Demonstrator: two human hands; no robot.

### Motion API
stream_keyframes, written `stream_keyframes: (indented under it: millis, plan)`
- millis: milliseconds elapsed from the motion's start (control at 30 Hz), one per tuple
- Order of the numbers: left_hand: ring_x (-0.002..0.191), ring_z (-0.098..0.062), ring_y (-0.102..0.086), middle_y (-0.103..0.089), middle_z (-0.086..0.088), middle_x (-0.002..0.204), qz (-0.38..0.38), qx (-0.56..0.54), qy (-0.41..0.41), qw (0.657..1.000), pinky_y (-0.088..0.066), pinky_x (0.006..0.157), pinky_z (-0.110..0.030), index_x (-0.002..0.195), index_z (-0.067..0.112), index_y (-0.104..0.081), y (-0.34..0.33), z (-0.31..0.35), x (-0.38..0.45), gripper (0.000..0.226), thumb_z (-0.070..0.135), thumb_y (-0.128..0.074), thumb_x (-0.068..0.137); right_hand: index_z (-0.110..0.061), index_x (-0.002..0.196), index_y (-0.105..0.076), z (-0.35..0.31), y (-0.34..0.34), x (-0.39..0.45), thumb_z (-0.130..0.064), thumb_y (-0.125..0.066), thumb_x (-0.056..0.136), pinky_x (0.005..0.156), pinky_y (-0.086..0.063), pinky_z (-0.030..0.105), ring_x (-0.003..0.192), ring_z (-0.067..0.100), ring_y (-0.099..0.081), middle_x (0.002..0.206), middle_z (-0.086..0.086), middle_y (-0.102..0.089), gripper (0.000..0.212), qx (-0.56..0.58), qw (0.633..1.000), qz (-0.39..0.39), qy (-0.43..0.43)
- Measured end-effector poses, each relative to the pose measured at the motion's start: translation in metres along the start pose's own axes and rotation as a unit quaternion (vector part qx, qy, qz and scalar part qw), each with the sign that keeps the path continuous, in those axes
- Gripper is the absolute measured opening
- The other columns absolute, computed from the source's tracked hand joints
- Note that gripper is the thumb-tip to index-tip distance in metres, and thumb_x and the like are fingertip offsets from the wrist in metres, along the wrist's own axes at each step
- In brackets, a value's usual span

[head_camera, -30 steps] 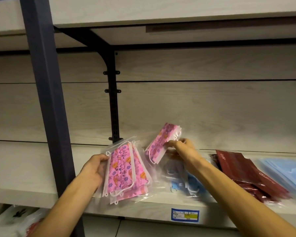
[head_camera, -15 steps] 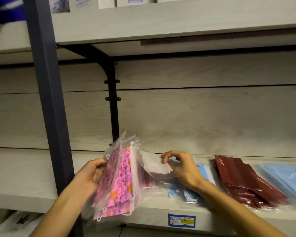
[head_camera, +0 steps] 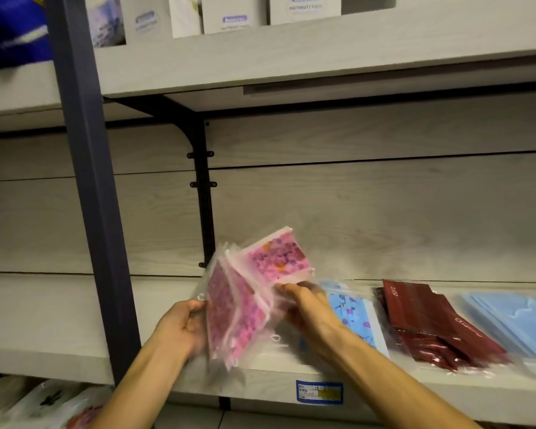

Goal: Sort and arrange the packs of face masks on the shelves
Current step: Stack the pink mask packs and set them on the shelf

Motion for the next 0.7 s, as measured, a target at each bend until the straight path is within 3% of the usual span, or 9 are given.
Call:
stream_keyframes:
  millis: [67, 133, 200, 267, 367, 467, 567, 633, 700]
  plan:
    - [0.096, -0.031, -0.064, -0.065, -0.019, 0.096, 0.013, 0.01, -0.008, 1.0, -0.049, 0.092, -0.046, 0.109, 0.001, -0.055, -0.007, -0.006, -0.006, 0.015, 0.004, -0.042, 0.102, 0.004, 0.109, -0.059, 0.003, -0.004, -0.006, -0.007, -0.061, 0.086, 0.074, -0.058, 0.05, 0.072, 0.038, -0.07, 0.084, 0.023, -0.071, 0.026, 0.043, 0.998, -0.046, -0.026]
    - [0.081, -0.031, -0.06, -0.066, -0.02, 0.077, 0.016, 0.033, -0.01, 0.999, -0.047, 0.077, -0.047, 0.093, 0.001, -0.053, -0.011, -0.01, -0.011, 0.019, 0.004, -0.038, 0.104, 0.002, 0.119, -0.063, 0.006, -0.005, -0.005, -0.008, -0.057, 0.087, 0.09, -0.053, 0.065, 0.097, 0.046, -0.07, 0.109, 0.031, -0.069, 0.034, 0.042, 0.996, -0.071, -0.024]
    - [0.077, -0.029, -0.059, -0.067, -0.019, 0.058, 0.024, 0.058, -0.01, 0.998, -0.045, 0.077, -0.048, 0.087, 0.002, -0.051, -0.014, -0.012, -0.016, 0.022, 0.005, -0.038, 0.104, 0.006, 0.119, -0.062, 0.006, -0.007, -0.008, -0.01, -0.054, 0.09, 0.095, -0.051, 0.066, 0.106, 0.046, -0.068, 0.117, 0.033, -0.066, 0.034, 0.034, 0.995, -0.087, -0.042]
    - [0.079, -0.029, -0.061, -0.068, -0.018, 0.058, 0.019, 0.073, -0.012, 0.997, -0.044, 0.081, -0.05, 0.087, 0.003, -0.054, -0.014, -0.01, -0.013, 0.022, 0.008, -0.041, 0.104, 0.011, 0.115, -0.059, 0.009, -0.005, -0.007, -0.018, -0.05, 0.092, 0.099, -0.05, 0.06, 0.106, 0.042, -0.067, 0.115, 0.03, -0.067, 0.038, 0.045, 0.992, -0.093, -0.068]
    - [0.09, -0.032, -0.064, -0.07, -0.02, 0.085, -0.002, 0.096, -0.005, 0.995, -0.046, 0.087, -0.052, 0.091, 0.006, -0.057, -0.015, -0.003, -0.01, 0.01, 0.009, -0.052, 0.1, 0.002, 0.111, -0.057, 0.007, -0.006, -0.012, -0.026, -0.041, 0.092, 0.093, -0.054, 0.053, 0.095, 0.032, -0.069, 0.105, 0.019, -0.071, 0.037, 0.109, 0.978, -0.137, -0.111]
    - [0.088, -0.032, -0.066, -0.068, -0.019, 0.089, -0.029, 0.111, -0.005, 0.993, -0.051, 0.088, -0.049, 0.093, 0.004, -0.057, -0.015, 0.002, -0.007, 0.004, 0.001, -0.059, 0.093, -0.001, 0.105, -0.062, 0.0, -0.005, -0.021, -0.025, -0.04, 0.092, 0.077, -0.057, 0.042, 0.08, 0.027, -0.072, 0.094, 0.018, -0.073, 0.035, 0.152, 0.968, -0.16, -0.122]
    - [0.094, -0.033, -0.068, -0.069, -0.02, 0.094, -0.031, 0.113, -0.03, 0.993, -0.054, 0.09, -0.045, 0.105, 0.001, -0.061, -0.012, 0.008, -0.002, 0.016, -0.005, -0.061, 0.09, 0.003, 0.13, -0.058, 0.001, 0.002, -0.018, -0.027, -0.049, 0.087, 0.104, -0.044, 0.062, 0.12, 0.042, -0.06, 0.131, 0.028, -0.061, 0.053, 0.159, 0.967, -0.181, -0.083]
    - [0.078, -0.03, -0.072, -0.072, -0.018, 0.084, -0.028, 0.136, -0.036, 0.99, -0.06, 0.078, -0.039, 0.1, 0.0, -0.06, -0.011, 0.012, 0.002, 0.01, -0.004, -0.058, 0.092, 0.004, 0.126, -0.061, -0.001, 0.012, -0.016, -0.03, -0.055, 0.082, 0.102, -0.048, 0.059, 0.112, 0.041, -0.062, 0.13, 0.03, -0.06, 0.056, 0.129, 0.978, -0.157, -0.056]
    - [0.054, -0.026, -0.07, -0.07, -0.016, 0.065, -0.022, 0.159, -0.038, 0.986, -0.06, 0.057, -0.034, 0.086, 0.001, -0.058, -0.011, 0.017, 0.005, 0.011, -0.001, -0.052, 0.095, 0.0, 0.114, -0.067, -0.008, 0.023, -0.011, -0.035, -0.058, 0.082, 0.083, -0.054, 0.044, 0.09, 0.035, -0.065, 0.11, 0.023, -0.066, 0.049, 0.103, 0.987, -0.117, -0.029]
Point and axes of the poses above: each hand's wrist, its own x-axis towards the middle knuckle, its own y-axis out of the back of the hand, z = x × y, the point moved 1 cm from there along x, towards the middle knuckle
